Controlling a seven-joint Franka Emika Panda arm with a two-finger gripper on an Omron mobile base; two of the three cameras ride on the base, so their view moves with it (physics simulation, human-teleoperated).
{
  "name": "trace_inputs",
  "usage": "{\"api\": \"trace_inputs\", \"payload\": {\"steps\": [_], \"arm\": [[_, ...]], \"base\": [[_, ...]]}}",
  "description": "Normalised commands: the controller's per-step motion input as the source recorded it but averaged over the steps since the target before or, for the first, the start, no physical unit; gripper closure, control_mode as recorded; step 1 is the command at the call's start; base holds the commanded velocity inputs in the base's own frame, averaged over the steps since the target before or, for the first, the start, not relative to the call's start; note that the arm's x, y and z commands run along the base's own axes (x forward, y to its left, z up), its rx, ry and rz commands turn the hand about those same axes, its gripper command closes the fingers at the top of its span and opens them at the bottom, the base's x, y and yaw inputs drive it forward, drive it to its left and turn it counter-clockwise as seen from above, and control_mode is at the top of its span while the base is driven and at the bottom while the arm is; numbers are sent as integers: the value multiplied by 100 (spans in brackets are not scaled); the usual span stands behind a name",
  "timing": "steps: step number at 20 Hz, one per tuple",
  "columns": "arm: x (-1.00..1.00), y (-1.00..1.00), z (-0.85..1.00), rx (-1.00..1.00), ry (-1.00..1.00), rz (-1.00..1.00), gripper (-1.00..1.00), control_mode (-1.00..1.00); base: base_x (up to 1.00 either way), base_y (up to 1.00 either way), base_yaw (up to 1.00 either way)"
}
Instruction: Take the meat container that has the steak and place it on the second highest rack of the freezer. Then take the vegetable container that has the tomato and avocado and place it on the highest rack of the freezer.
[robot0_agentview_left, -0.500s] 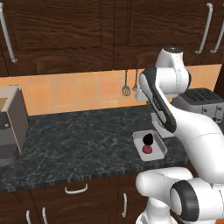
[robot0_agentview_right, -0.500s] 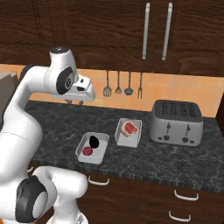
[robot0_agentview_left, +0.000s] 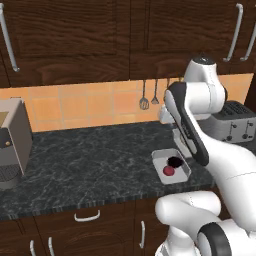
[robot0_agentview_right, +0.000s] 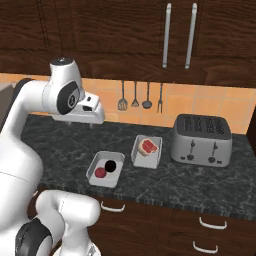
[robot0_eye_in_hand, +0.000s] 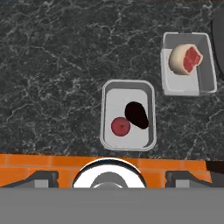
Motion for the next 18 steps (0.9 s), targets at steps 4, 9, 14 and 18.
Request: {"api": "trace_inputs", "payload": {"steps": [4,9,14,18], "arm": [[-45,-19,-41,0,11,10,-100,-100],[-10,-33,-34,-1,9,30,-100,-100],[-8,-32,-30,-1,1,18,-100,-100],[0,-25,-34,0,2,2,-100,-100]], "base": [[0,0,0],[0,0,0],[0,0,0],[0,0,0]]}}
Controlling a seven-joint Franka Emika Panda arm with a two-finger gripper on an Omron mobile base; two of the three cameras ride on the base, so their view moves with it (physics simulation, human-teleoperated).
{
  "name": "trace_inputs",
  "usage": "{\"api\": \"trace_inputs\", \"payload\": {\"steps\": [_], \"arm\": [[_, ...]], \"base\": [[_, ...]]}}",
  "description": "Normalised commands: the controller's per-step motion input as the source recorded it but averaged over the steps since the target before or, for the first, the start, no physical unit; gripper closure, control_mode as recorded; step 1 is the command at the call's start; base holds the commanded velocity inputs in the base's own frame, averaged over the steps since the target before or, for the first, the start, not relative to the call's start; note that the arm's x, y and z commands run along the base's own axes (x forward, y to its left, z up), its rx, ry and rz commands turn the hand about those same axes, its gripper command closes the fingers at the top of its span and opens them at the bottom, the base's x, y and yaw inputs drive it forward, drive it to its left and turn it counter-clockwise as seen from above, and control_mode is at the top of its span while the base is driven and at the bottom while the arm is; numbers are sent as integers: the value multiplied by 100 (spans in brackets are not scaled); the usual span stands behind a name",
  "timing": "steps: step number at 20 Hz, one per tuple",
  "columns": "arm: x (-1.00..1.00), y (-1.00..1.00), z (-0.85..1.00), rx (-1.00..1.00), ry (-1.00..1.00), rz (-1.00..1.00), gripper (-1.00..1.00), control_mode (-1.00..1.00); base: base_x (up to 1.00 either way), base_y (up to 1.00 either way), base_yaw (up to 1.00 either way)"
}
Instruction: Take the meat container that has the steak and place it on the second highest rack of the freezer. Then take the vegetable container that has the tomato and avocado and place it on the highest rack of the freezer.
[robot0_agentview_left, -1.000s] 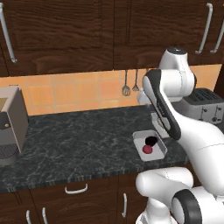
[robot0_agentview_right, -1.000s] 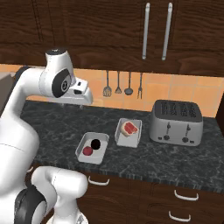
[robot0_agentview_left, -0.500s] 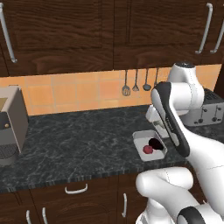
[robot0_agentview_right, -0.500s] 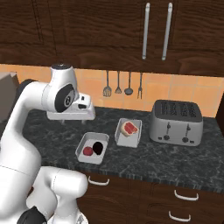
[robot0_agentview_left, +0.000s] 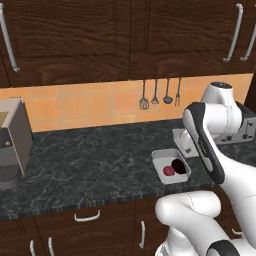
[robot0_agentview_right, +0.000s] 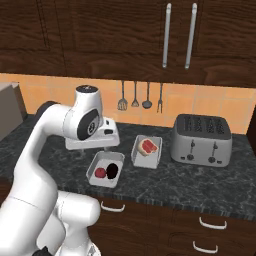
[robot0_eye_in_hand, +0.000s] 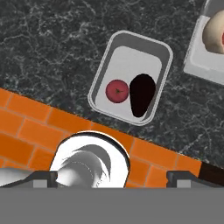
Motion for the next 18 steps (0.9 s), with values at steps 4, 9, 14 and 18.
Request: {"api": "trace_inputs", "payload": {"steps": [4,9,14,18], "arm": [[1,-30,-20,0,0,35,-100,-100],[0,-38,-24,0,0,62,-100,-100],[-1,-28,-17,0,-2,69,-100,-100],[-16,-11,-3,0,-24,61,-100,-100]], "base": [[0,0,0],[0,0,0],[0,0,0],[0,0,0]]}}
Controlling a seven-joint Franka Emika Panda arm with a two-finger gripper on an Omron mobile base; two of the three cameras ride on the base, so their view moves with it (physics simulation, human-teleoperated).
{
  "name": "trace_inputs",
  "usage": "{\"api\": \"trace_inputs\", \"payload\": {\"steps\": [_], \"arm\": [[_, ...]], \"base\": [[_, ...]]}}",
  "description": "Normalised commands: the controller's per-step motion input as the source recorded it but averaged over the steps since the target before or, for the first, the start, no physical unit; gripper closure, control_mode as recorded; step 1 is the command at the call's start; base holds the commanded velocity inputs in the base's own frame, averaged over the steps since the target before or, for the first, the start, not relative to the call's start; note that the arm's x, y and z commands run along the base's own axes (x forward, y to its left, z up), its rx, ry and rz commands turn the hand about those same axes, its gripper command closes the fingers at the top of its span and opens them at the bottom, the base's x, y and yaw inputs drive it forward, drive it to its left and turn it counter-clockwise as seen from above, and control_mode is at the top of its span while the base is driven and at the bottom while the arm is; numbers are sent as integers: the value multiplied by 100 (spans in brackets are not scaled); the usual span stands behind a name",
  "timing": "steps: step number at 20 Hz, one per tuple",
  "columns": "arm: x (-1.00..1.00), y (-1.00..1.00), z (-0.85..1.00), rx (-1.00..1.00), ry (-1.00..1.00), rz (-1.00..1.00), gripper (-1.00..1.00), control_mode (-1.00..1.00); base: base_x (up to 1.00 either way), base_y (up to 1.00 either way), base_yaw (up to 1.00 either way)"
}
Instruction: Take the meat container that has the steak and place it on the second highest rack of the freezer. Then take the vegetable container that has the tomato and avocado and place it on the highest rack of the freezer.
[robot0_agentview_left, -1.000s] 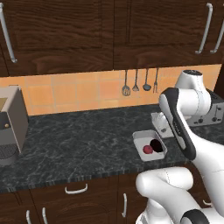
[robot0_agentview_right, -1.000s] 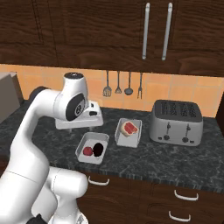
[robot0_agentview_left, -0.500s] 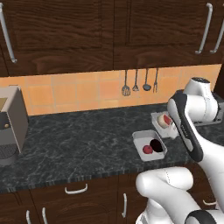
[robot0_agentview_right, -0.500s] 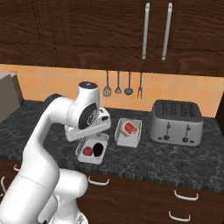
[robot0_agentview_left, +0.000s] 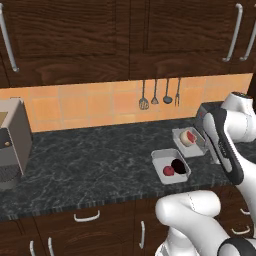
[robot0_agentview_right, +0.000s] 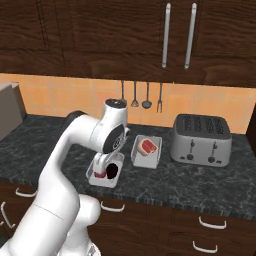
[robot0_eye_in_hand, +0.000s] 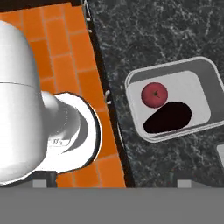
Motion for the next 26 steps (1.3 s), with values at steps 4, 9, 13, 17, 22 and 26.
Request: {"api": "trace_inputs", "payload": {"steps": [4,9,13,17,22,26], "arm": [[-18,-2,-7,0,-26,62,-100,-100],[-2,0,-25,-1,-4,22,-100,-100],[0,0,-35,1,0,39,-100,-100],[18,19,-28,0,0,35,-100,-100],[17,2,-33,0,-2,23,-100,-100],[11,1,-51,0,-16,7,-100,-100]], "base": [[0,0,0],[0,0,0],[0,0,0],[0,0,0],[0,0,0],[0,0,0]]}}
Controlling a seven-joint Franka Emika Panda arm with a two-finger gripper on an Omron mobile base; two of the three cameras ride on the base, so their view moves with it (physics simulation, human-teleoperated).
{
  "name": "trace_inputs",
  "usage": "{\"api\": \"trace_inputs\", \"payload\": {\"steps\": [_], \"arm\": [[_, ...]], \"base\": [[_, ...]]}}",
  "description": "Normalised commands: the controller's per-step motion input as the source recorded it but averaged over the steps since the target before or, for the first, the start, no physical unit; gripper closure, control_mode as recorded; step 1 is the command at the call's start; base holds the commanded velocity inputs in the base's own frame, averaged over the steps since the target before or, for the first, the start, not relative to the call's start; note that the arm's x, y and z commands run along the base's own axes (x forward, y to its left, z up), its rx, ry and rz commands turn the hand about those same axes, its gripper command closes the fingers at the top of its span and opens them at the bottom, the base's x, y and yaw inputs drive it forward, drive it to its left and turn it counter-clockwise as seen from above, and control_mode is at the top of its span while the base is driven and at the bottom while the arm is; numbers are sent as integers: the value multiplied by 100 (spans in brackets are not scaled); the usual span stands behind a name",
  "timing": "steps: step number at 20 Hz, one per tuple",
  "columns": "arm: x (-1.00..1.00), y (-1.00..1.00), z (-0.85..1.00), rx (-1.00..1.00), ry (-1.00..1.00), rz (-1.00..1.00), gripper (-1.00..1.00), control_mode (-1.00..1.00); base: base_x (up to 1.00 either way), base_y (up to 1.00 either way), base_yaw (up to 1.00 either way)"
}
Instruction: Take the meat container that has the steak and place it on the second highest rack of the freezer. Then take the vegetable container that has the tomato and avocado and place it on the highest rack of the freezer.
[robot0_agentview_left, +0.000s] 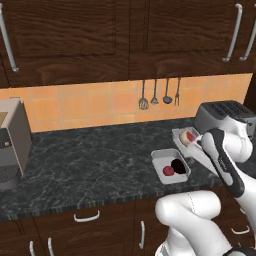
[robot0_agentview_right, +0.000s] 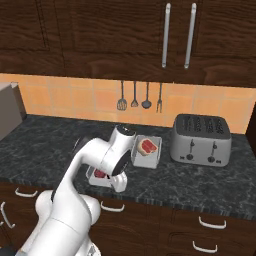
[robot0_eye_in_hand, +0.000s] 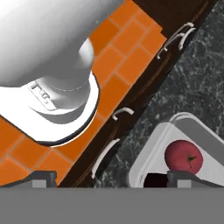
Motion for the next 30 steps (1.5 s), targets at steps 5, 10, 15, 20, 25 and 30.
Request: {"api": "trace_inputs", "payload": {"steps": [5,10,15,20,25,30], "arm": [[36,9,-48,0,-8,3,-100,-100],[34,4,-47,0,0,7,-100,-100],[33,16,-32,0,0,4,-100,-100],[11,13,-20,0,0,4,-100,-100],[6,4,-50,0,9,6,-100,-100],[22,7,-52,0,11,5,100,-100]], "base": [[0,0,0],[0,0,0],[0,0,0],[0,0,0],[0,0,0],[0,0,0]]}}
